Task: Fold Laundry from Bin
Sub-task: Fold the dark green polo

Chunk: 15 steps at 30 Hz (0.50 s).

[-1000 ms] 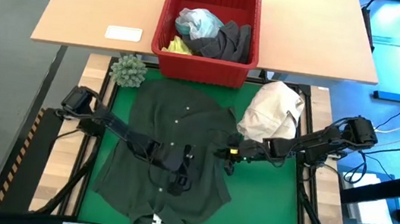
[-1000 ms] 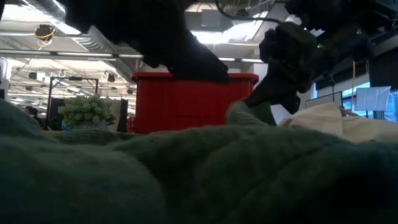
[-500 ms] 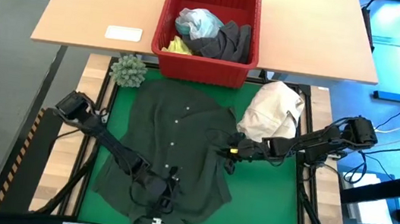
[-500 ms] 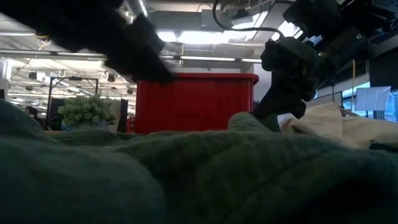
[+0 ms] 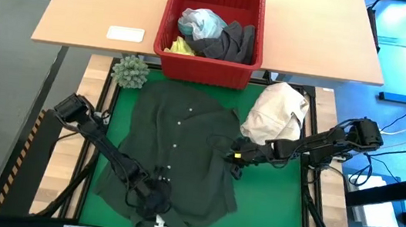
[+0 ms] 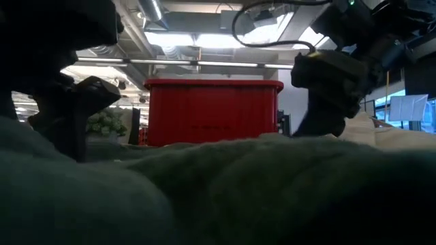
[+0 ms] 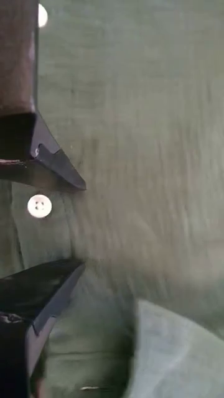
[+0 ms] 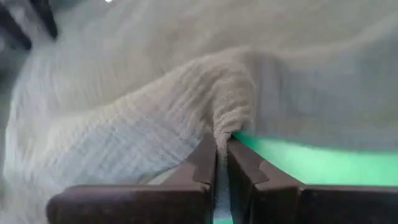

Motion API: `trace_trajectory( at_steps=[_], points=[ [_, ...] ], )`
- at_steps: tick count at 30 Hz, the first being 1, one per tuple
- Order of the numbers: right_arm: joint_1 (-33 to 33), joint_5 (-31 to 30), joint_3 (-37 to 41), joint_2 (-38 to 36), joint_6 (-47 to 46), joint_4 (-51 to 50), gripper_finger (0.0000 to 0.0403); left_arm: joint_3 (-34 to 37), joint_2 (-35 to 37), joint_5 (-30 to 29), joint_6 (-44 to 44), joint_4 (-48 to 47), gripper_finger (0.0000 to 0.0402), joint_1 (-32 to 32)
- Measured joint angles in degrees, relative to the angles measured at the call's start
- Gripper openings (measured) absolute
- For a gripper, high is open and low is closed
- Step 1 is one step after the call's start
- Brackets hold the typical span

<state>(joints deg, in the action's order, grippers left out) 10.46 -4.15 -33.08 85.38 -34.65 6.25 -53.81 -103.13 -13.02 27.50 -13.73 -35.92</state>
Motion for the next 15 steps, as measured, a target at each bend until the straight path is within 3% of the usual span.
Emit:
trace_trajectory(
  at_steps=[15],
  points=[
    [0.0,0.8,0.0,0.0,0.0,-6.9,0.0021,-0.3,0.3,-7.7,2.9,-16.1,0.0187,0.2]
  ],
)
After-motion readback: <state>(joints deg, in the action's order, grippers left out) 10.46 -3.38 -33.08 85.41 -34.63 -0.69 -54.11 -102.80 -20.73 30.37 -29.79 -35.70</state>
